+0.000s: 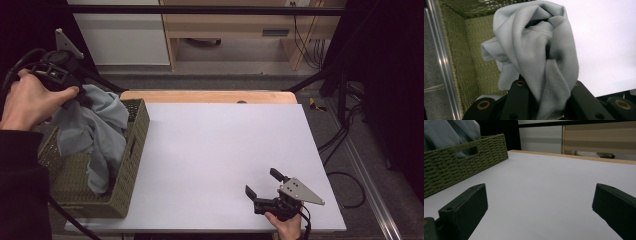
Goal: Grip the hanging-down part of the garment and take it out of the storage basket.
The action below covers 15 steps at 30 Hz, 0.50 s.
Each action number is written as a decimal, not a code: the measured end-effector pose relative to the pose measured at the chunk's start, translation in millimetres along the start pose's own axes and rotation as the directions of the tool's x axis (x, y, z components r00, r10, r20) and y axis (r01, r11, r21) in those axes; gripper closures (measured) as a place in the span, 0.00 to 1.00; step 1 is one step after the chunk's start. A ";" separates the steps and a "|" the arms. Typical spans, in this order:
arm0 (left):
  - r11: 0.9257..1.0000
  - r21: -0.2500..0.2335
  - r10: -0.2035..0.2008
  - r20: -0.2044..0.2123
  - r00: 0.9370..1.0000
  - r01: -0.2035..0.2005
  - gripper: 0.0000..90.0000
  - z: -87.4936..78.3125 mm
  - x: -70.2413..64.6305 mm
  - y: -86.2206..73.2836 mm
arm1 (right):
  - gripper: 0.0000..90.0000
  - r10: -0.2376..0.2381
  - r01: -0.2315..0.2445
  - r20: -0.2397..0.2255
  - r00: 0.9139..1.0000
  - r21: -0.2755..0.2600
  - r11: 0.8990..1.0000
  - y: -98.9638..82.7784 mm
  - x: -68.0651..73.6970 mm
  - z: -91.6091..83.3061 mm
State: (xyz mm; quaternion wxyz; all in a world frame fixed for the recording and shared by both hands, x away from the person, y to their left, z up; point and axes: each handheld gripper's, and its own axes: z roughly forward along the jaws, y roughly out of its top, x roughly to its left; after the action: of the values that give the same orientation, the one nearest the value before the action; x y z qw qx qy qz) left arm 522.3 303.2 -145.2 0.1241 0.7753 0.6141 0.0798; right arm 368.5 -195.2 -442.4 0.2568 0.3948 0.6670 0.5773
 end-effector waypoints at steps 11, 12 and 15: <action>0.999 -0.041 0.004 -0.013 1.000 -0.004 0.88 -33.3 -4.8 -1.9 | 0.01 -0.023 0.022 -0.069 0.997 -0.012 1.000 15.6 12.4 17.3; 0.999 -0.040 0.006 -0.013 1.000 -0.006 0.88 -34.6 -5.0 -1.7 | 0.01 -0.024 0.022 -0.080 0.997 -0.015 1.000 19.1 15.9 21.1; 0.999 -0.045 0.006 -0.012 1.000 -0.007 0.88 -36.4 -5.3 -1.0 | 0.01 -0.026 0.022 -0.130 0.991 -0.032 0.999 31.5 28.4 35.5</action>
State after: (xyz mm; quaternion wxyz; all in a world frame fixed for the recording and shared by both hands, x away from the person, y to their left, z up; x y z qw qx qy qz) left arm 510.0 301.7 -110.5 0.1374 0.7739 0.6104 0.0987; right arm 388.3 -151.0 -415.7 0.2256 0.3442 0.6783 0.6087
